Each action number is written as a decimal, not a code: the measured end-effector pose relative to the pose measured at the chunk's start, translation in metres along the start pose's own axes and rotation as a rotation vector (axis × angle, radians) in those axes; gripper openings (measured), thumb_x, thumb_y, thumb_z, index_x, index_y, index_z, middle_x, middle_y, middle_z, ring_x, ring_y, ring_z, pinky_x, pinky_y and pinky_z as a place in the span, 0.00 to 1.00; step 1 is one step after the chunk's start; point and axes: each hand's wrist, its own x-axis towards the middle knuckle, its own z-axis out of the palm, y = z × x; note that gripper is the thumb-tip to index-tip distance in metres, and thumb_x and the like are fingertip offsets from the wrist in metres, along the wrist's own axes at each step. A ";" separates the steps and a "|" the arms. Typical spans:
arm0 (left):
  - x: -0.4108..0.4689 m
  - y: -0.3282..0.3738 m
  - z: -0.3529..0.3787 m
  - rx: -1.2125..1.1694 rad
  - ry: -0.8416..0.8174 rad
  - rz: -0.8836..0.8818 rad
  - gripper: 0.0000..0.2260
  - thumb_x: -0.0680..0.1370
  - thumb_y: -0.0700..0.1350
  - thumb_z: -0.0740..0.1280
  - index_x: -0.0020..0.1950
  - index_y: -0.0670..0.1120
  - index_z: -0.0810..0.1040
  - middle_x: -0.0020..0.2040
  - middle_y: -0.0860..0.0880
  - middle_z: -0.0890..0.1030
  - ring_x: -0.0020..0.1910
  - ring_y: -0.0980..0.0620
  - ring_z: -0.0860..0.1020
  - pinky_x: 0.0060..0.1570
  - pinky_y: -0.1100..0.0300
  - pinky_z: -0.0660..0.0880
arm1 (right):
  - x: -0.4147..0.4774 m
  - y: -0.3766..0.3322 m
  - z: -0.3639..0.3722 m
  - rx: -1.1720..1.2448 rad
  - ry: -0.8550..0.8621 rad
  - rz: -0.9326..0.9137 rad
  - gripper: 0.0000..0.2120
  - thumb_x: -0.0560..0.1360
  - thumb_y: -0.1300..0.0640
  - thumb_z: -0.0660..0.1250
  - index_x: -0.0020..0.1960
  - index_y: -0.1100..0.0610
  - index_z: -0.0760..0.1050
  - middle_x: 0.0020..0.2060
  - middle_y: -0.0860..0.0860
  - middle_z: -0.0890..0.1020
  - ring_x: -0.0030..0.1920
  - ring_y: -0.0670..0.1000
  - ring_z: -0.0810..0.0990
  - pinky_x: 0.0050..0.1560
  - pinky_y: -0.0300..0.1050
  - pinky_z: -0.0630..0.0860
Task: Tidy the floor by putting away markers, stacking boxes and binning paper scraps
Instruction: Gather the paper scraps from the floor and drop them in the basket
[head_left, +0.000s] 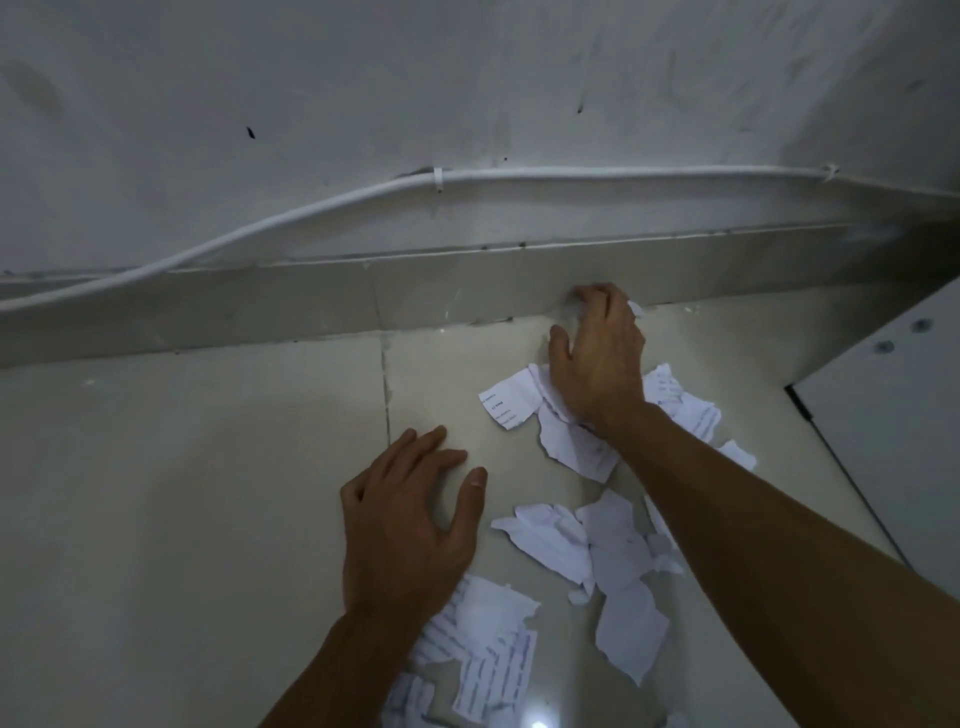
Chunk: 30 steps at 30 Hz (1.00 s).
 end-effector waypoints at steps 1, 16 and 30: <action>0.000 0.001 0.000 0.004 -0.002 -0.002 0.17 0.76 0.61 0.59 0.55 0.55 0.81 0.64 0.57 0.79 0.69 0.56 0.71 0.65 0.53 0.61 | 0.002 0.003 -0.001 -0.035 -0.048 0.003 0.19 0.80 0.52 0.60 0.69 0.58 0.68 0.65 0.56 0.73 0.67 0.57 0.70 0.72 0.57 0.60; 0.001 0.001 -0.003 -0.053 -0.011 -0.046 0.26 0.76 0.64 0.56 0.66 0.51 0.76 0.66 0.53 0.78 0.67 0.53 0.73 0.68 0.56 0.59 | -0.071 -0.015 -0.009 0.053 -0.415 -0.177 0.27 0.82 0.42 0.48 0.74 0.53 0.67 0.77 0.54 0.64 0.78 0.55 0.57 0.77 0.56 0.53; -0.040 -0.014 -0.042 -0.336 -0.239 -0.091 0.19 0.81 0.55 0.60 0.68 0.48 0.75 0.68 0.52 0.76 0.66 0.54 0.73 0.67 0.57 0.68 | -0.168 -0.047 -0.047 0.102 -0.578 -0.177 0.23 0.84 0.50 0.54 0.75 0.59 0.65 0.75 0.57 0.66 0.77 0.58 0.59 0.76 0.53 0.56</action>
